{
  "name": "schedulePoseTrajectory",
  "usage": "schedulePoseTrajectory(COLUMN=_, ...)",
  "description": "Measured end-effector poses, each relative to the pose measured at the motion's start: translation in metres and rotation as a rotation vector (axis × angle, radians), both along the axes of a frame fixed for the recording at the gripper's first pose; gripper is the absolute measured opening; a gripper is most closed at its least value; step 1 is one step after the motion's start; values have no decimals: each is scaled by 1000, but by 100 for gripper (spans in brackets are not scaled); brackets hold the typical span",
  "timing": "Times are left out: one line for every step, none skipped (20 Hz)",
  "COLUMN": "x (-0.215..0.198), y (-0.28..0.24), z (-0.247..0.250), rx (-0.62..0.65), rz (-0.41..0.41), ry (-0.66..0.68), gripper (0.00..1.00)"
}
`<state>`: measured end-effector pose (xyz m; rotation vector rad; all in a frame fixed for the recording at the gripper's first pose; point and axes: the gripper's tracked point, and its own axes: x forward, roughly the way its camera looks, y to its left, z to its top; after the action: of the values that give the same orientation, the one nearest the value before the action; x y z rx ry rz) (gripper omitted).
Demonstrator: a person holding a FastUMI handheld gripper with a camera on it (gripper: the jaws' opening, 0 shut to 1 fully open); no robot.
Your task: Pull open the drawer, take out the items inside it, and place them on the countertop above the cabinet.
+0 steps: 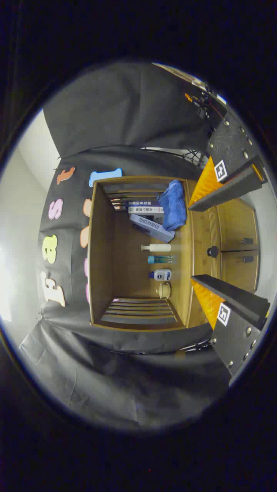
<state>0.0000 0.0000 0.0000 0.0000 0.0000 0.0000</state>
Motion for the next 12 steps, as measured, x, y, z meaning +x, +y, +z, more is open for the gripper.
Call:
schedulePoseTrajectory(x=0, y=-2, z=0, rx=5, rz=-5, ry=0, gripper=99)
schedulePoseTrajectory(x=0, y=-5, z=1, rx=14, rz=-8, ry=-2, gripper=99)
schedulePoseTrajectory(x=0, y=-6, z=2, rx=24, rz=-9, ry=-3, gripper=99)
schedulePoseTrajectory(x=1, y=-9, z=2, rx=34, rz=-14, ry=-4, gripper=99)
schedulePoseTrajectory(x=2, y=-10, z=3, rx=41, rz=-16, ry=-3, gripper=99)
schedulePoseTrajectory(x=3, y=-11, z=2, rx=43, rz=-18, ry=-3, gripper=99)
schedulePoseTrajectory(x=3, y=-13, z=2, rx=42, rz=-20, ry=-1, gripper=99)
schedulePoseTrajectory(x=4, y=-13, z=0, rx=40, rz=-17, ry=-1, gripper=99)
schedulePoseTrajectory(x=5, y=-11, z=-1, rx=34, rz=-8, ry=1, gripper=99)
schedulePoseTrajectory(x=6, y=-14, z=-3, rx=26, rz=-11, ry=3, gripper=99)
schedulePoseTrajectory(x=7, y=-16, z=-3, rx=22, rz=-16, ry=2, gripper=99)
schedulePoseTrajectory(x=9, y=-17, z=-4, rx=24, rz=-18, ry=1, gripper=99)
